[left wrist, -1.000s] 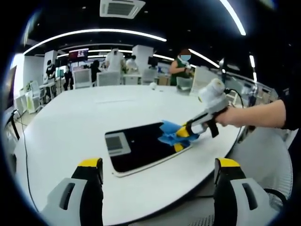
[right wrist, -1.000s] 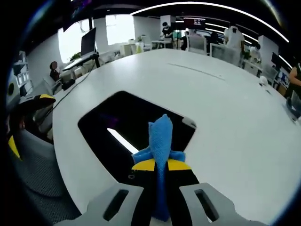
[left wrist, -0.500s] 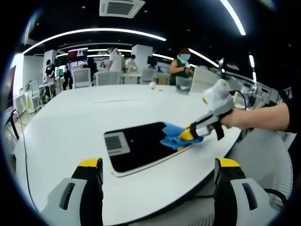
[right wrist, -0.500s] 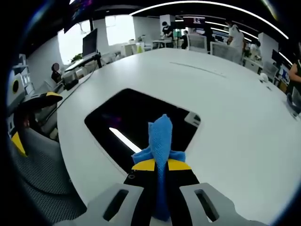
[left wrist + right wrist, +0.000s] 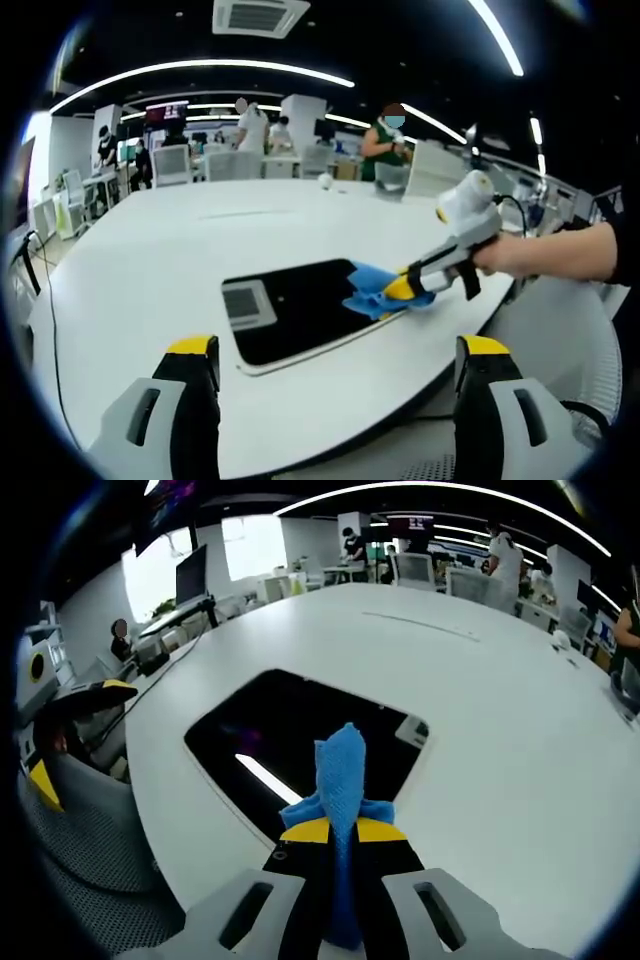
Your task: Wipe the mirror surface with the cleaning cloth until all visible marks leave the cleaned area.
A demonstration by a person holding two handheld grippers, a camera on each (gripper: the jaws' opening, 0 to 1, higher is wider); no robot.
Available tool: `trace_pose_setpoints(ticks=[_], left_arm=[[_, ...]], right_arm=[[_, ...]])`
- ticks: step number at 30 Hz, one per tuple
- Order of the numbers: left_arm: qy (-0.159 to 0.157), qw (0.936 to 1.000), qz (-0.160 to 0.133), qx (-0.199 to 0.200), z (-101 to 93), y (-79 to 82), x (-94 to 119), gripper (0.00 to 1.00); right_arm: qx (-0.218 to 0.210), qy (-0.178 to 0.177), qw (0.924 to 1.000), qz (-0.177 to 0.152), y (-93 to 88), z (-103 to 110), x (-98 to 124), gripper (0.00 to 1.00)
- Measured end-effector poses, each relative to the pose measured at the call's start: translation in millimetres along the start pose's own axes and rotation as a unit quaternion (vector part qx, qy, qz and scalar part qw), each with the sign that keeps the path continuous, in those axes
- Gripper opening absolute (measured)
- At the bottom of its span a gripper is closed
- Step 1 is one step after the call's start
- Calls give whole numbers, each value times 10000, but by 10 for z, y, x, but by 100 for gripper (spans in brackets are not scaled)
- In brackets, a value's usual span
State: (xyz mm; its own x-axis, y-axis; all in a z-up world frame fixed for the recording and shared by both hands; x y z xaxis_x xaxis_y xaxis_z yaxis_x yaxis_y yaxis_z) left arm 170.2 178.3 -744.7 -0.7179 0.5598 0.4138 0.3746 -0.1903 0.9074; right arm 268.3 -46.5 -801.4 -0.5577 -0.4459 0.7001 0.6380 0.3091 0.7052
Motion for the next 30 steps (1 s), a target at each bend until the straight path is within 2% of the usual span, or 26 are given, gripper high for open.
trace_pose_setpoints(ticks=[3, 8, 22, 30], left_arm=[[1, 10000, -1, -3, 0, 1, -3, 98], [-10, 10000, -15, 1, -1, 3, -6, 98], [-36, 10000, -14, 6, -3, 4, -12, 98], [-11, 10000, -36, 12, -1, 3, -6, 98]], right_arm=[[254, -18, 9997, 28, 4, 8, -11, 2], [397, -5, 9992, 17, 3, 22, -2, 2], [400, 39, 9992, 48, 10, 19, -11, 2], [528, 149, 9985, 69, 34, 105, -49, 2]])
Point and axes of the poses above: the point that each gripper's makers call its tool centre point, and the gripper's own axes: x roughly backward along the fingers, z roughly to its left, y roughly out of its top, the point moved 7 cm from there along x, roughly backward along the fingers, and after that the axes turned 5 degrees about -x, right-handed, at the moved point
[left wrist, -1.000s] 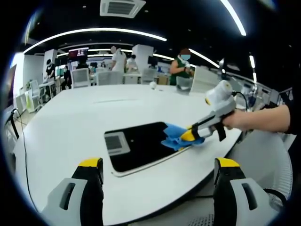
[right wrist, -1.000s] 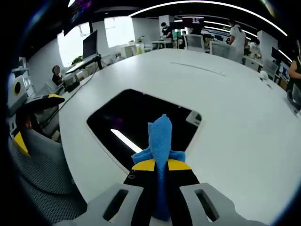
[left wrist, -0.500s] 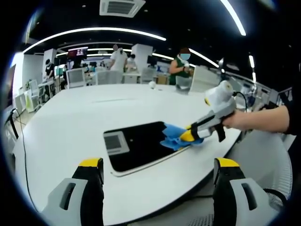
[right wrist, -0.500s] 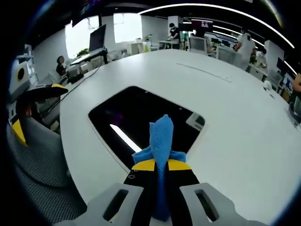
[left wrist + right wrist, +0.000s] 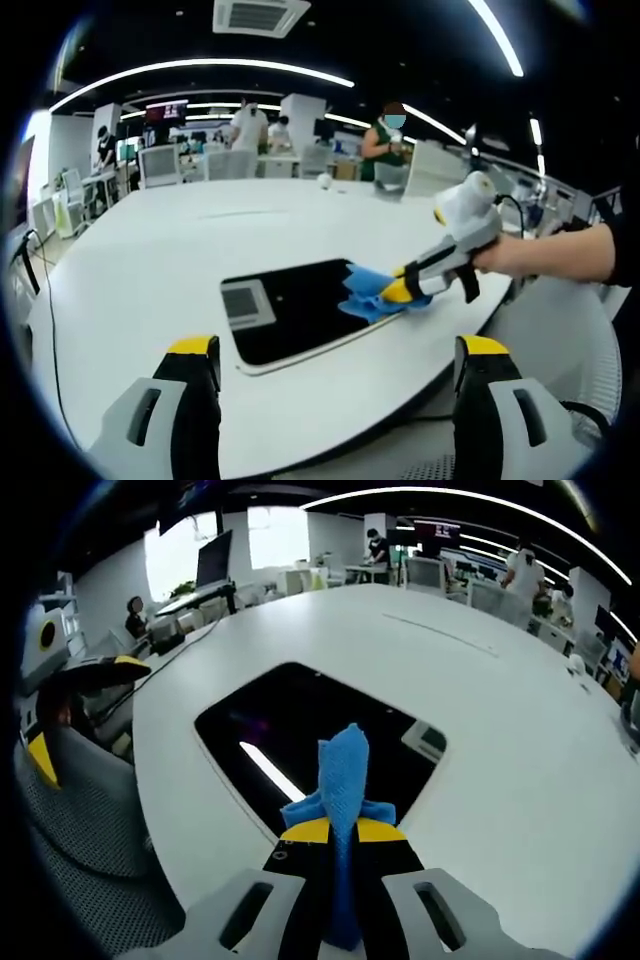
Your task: Wipe the mirror surface with the cleaning cloth until all visible marks leave the cleaned area.
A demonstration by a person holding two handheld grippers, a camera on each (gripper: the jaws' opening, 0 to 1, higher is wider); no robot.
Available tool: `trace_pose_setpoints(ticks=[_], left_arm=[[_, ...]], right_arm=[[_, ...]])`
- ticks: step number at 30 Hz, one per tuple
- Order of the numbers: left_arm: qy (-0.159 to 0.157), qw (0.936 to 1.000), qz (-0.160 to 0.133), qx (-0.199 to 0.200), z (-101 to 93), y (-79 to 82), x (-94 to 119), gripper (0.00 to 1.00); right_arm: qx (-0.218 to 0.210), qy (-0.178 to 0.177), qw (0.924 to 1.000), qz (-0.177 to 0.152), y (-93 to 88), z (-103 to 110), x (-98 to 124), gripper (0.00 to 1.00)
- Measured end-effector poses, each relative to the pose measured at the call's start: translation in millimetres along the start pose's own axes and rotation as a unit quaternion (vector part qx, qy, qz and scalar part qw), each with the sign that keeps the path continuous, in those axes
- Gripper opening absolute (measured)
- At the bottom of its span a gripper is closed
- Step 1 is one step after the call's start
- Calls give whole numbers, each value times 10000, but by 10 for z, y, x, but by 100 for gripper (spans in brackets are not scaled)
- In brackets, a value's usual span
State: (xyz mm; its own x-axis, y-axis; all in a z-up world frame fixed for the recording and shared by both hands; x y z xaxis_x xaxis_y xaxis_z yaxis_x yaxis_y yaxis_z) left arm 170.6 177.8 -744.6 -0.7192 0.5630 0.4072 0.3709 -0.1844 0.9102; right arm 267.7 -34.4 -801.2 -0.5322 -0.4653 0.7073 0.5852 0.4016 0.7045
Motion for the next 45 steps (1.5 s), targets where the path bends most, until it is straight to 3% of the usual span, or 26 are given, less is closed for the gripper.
trace_pose_setpoints(ticks=[45], left_arm=[[-17, 10000, -19, -7, -14, 2, 22, 97]], right_arm=[[239, 485, 9985, 26, 229, 507, -260, 2]])
Point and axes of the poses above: the point that each gripper's makers call its tool centre point, and the gripper's own axes: x roughly backward along the fingers, z roughly to its left, y roughly out of its top, the point moved 7 cm from there along x, roughly backward along the fingers, and after that the axes turned 5 degrees about -x, right-handed, at the moved point
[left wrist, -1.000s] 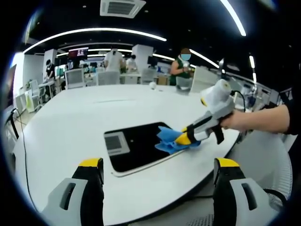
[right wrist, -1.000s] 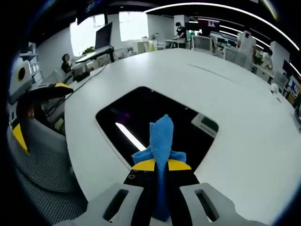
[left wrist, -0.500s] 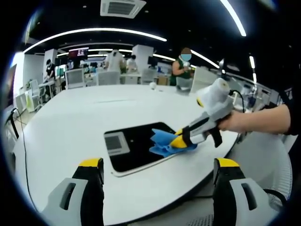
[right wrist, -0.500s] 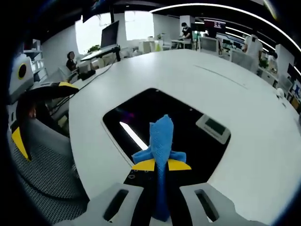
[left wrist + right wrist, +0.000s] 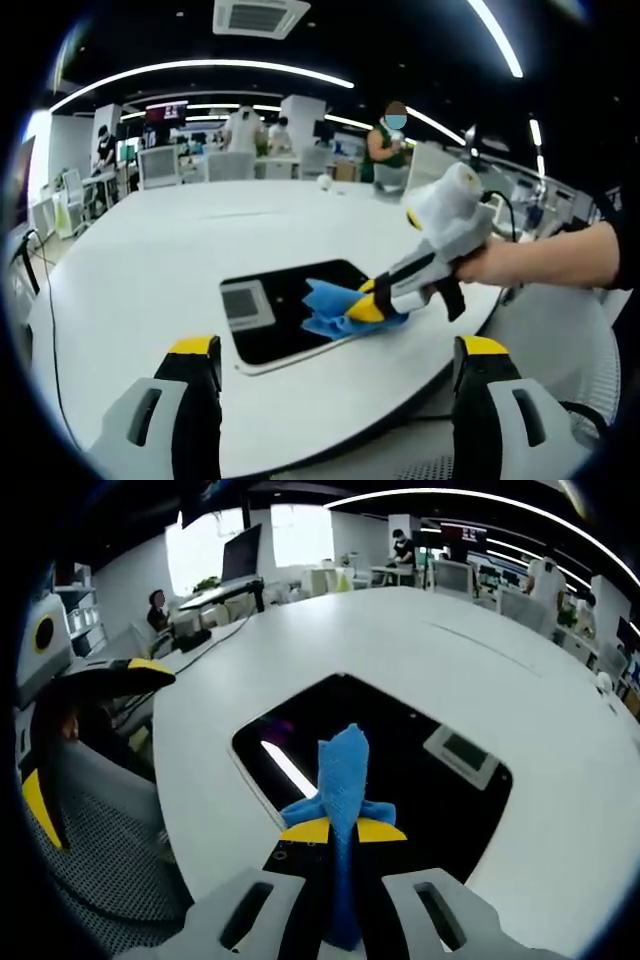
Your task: Wipe the mirror surface with the cleaning cloth until all visible marks leave the cleaned area.
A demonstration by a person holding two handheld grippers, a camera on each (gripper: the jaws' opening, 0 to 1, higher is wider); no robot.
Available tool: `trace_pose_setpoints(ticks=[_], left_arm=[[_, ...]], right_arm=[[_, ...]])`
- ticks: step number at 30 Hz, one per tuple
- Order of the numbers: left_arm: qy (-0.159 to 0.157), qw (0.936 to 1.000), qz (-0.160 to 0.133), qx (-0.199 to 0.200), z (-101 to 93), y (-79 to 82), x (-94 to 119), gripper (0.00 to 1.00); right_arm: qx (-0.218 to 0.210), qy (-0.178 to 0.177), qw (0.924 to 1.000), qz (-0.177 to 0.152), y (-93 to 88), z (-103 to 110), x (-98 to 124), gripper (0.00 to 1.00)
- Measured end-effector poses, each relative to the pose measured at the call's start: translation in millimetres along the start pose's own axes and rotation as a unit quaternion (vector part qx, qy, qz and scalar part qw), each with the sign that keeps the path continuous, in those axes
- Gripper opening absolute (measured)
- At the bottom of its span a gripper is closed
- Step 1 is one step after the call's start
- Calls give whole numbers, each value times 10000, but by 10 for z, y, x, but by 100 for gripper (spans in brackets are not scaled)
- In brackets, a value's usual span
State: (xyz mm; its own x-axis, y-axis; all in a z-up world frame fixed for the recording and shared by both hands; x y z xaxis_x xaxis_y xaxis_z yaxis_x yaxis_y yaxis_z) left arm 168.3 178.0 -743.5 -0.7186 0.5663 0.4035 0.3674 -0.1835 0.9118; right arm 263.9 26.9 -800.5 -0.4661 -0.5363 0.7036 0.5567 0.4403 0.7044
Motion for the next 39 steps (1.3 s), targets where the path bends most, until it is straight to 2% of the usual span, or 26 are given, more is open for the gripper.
trace_pose_setpoints(ticks=[18, 25, 39], left_arm=[[-23, 10000, 4, -3, -7, 0, 0, 95], [-71, 9999, 59, -57, -15, -4, -9, 97], [-36, 10000, 58, -53, -5, -1, -9, 98]], right_arm=[[187, 85, 9998, 53, 135, 226, -165, 2], [193, 140, 9997, 35, 189, 320, -233, 2], [356, 379, 9986, 17, 306, 492, -379, 2]])
Point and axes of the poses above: the point that each gripper's makers call its tool centre point, and the gripper's own axes: x roughly backward along the fingers, z roughly to its left, y roughly out of its top, the point moved 7 cm from there along x, roughly backward along the fingers, and after that the axes turned 5 degrees about -x, right-handed, at the moved point
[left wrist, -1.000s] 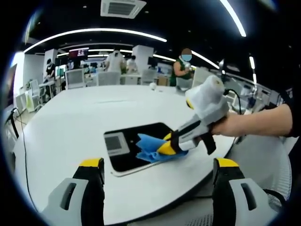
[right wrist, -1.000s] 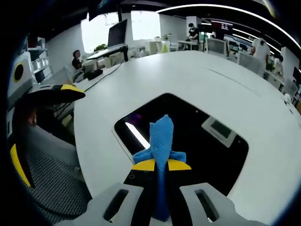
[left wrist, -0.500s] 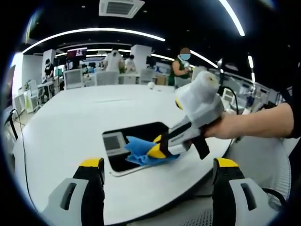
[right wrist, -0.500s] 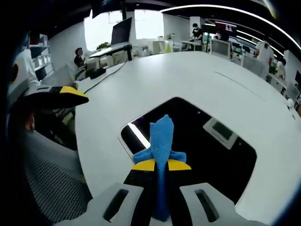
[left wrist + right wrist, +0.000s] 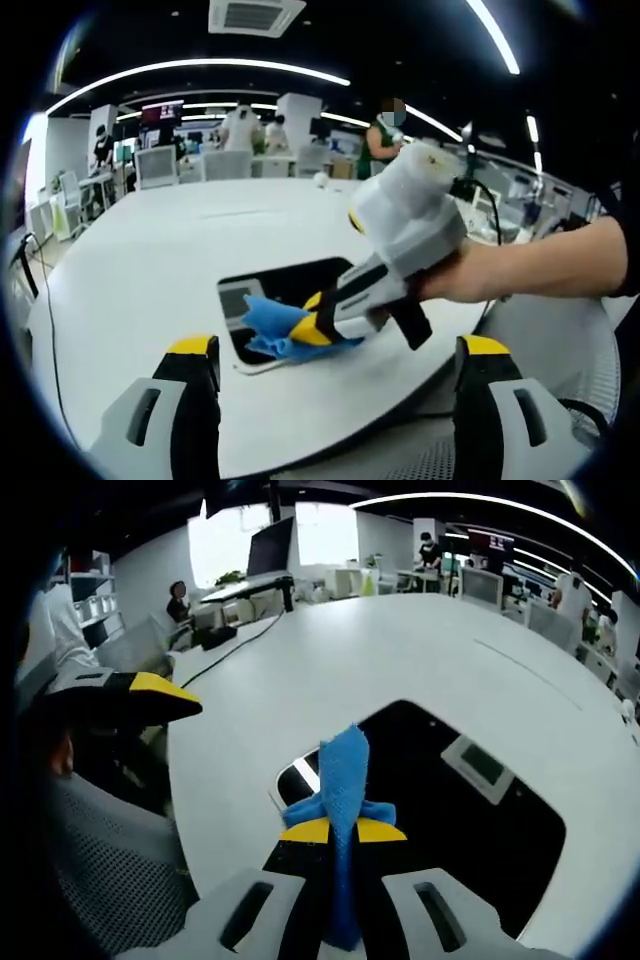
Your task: Wipe the mirror surface with the cleaning cloth until all visible marks leave the cleaned area.
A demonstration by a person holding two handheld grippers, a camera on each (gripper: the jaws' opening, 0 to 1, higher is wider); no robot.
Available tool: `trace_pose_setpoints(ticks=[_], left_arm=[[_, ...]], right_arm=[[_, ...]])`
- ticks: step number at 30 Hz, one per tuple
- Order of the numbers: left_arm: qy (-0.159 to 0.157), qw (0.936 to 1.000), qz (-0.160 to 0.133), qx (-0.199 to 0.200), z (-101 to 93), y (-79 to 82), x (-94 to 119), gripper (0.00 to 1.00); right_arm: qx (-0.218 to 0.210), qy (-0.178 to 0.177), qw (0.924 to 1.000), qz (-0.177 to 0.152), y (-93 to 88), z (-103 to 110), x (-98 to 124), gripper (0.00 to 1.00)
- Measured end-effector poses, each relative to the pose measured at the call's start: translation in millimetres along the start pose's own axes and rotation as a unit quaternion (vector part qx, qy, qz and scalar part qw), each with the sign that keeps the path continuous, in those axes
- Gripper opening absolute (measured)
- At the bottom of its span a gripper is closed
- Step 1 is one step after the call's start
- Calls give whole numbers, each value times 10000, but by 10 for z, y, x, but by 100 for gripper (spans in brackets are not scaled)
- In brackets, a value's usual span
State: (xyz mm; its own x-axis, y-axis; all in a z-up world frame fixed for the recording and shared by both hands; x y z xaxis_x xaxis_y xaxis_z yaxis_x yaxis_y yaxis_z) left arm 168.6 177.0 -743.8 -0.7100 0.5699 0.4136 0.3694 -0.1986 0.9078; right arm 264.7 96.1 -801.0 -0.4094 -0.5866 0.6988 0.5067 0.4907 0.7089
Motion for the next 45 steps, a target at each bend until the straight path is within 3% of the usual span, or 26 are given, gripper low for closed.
trace_pose_setpoints(ticks=[28, 45], left_arm=[[65, 10000, 18, -5, 6, -1, 8, 99], [69, 10000, 18, -1, 10, -2, 15, 99]], right_arm=[[322, 382, 9988, 14, 183, 282, -218, 2], [431, 294, 9986, 24, 196, 296, -234, 2]])
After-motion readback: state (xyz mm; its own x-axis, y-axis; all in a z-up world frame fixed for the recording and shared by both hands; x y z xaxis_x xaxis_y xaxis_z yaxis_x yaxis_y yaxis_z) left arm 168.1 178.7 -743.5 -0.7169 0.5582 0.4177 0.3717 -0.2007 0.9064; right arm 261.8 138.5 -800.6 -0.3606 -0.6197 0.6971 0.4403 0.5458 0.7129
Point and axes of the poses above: the point that each gripper's makers call its tool centre point, and the gripper's own axes: x roughly backward along the fingers, z roughly to its left, y roughly out of its top, the point moved 7 cm from there along x, roughly backward along the fingers, and after that the axes turned 5 degrees about -x, right-handed, at the moved point
